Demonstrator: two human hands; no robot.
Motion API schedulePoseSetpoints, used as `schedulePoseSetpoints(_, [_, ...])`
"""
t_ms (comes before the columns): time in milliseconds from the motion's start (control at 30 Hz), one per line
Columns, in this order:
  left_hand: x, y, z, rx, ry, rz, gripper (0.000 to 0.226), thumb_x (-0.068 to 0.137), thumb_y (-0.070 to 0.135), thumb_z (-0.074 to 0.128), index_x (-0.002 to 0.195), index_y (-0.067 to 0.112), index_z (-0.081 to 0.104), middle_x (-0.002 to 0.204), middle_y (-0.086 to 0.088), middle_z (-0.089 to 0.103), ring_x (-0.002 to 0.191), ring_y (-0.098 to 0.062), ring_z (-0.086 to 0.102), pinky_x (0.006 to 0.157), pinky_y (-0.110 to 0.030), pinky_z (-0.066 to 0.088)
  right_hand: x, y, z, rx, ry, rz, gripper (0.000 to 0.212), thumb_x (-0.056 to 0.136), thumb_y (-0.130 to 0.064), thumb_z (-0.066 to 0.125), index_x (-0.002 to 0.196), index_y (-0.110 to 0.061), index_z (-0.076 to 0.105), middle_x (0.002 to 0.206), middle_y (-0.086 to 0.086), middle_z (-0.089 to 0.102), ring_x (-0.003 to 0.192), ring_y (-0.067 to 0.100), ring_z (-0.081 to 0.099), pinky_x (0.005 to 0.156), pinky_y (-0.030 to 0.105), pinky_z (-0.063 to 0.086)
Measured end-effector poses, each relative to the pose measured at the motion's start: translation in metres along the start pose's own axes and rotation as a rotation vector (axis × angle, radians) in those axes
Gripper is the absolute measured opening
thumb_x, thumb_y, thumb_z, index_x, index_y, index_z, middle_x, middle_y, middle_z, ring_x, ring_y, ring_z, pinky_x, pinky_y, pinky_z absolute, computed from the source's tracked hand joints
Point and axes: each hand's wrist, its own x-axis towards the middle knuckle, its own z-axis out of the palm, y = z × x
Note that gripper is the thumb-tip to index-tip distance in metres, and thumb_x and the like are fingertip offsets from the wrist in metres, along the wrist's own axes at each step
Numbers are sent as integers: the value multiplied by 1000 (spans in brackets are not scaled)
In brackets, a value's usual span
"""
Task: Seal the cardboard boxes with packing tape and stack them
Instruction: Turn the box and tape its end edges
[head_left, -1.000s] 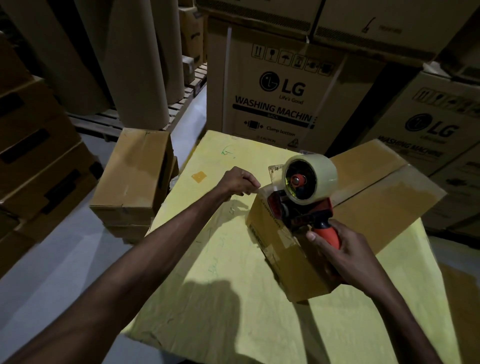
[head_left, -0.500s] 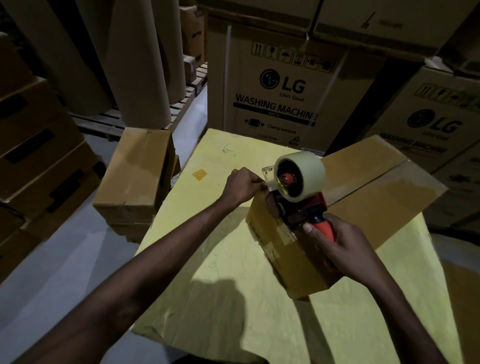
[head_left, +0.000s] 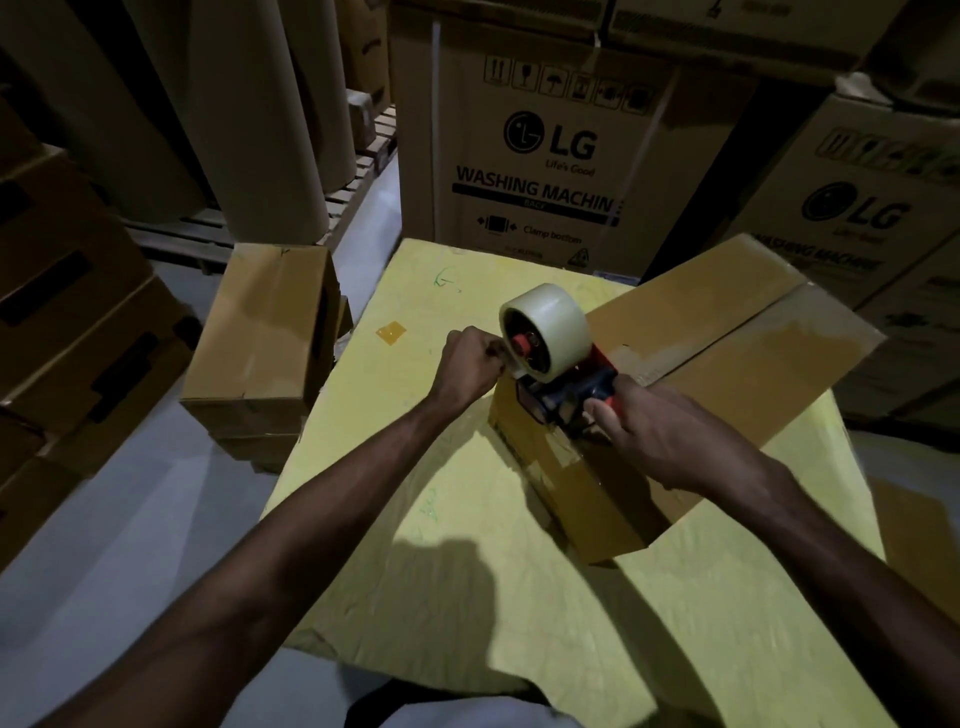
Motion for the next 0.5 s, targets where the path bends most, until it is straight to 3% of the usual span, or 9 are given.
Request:
schedulePoseSetpoints(100, [4,-6,5,-16,-39,12,30,78,-8,55,75,5,82,88,13,55,73,28,48,52,-8,30,-9,4,-4,9,-22,15,32,107,-49,37,115,-21,51,85,0,61,66,16,61,57,36,57])
schedulePoseSetpoints(167, [3,-4,5,-8,-8,52,20,82,4,57,75,-7,73,70,1,64,62,4,66,54,-8,30,-20,9,-3,1,-35,15,31,107,-48,37,114,-21,51,84,0,62,64,16,61,54,32,54])
schedulePoseSetpoints(200, [3,-6,6,-24,3,76,28,86,10,59,65,-8,51,66,-9,53,66,-2,17,54,-11,29,-27,12,-1,-9,-38,22,31,107,-49,36,112,-22,50,83,0,62,64,16,61,52,31,52])
schedulePoseSetpoints(233, [3,-7,6,-25,-11,97,30,89,12,62,71,-12,57,81,3,51,86,7,35,53,-10,28,-34,15,1,-19,-37,27,33,106,-50,36,112,-21,51,83,0,62,64,17,61,52,31,51])
schedulePoseSetpoints(300, [9,-18,10,-27,-3,84,37,94,20,69,72,-9,63,80,14,23,71,19,49,53,-14,34,-48,20,5,-24,-32,38,40,103,-55,34,113,-22,54,82,0,62,65,17,61,56,35,52])
schedulePoseSetpoints(367, [13,-29,14,-20,-2,56,48,92,42,68,68,0,70,62,14,36,58,7,48,56,-26,42,-61,26,8,-13,-29,46,47,98,-63,30,114,-25,54,79,-2,62,64,15,59,57,34,51])
schedulePoseSetpoints(400, [16,-32,17,-18,4,35,52,90,49,65,67,7,45,61,10,41,58,1,46,59,-29,44,-67,31,10,-12,-32,53,51,94,-67,27,114,-27,54,79,-2,62,63,14,58,56,33,50])
schedulePoseSetpoints(433, [15,-33,17,-10,-4,36,34,89,52,64,64,29,63,60,8,41,57,-1,46,60,-30,45,-74,36,12,-19,-34,62,53,92,-69,25,113,-29,52,79,-2,61,63,13,57,56,31,48])
schedulePoseSetpoints(500, [17,-39,20,-34,5,41,46,90,46,66,69,7,76,60,6,42,58,0,45,59,-30,43,-89,45,17,-34,-28,88,53,89,-73,22,112,-33,49,80,-3,60,62,14,57,56,31,48])
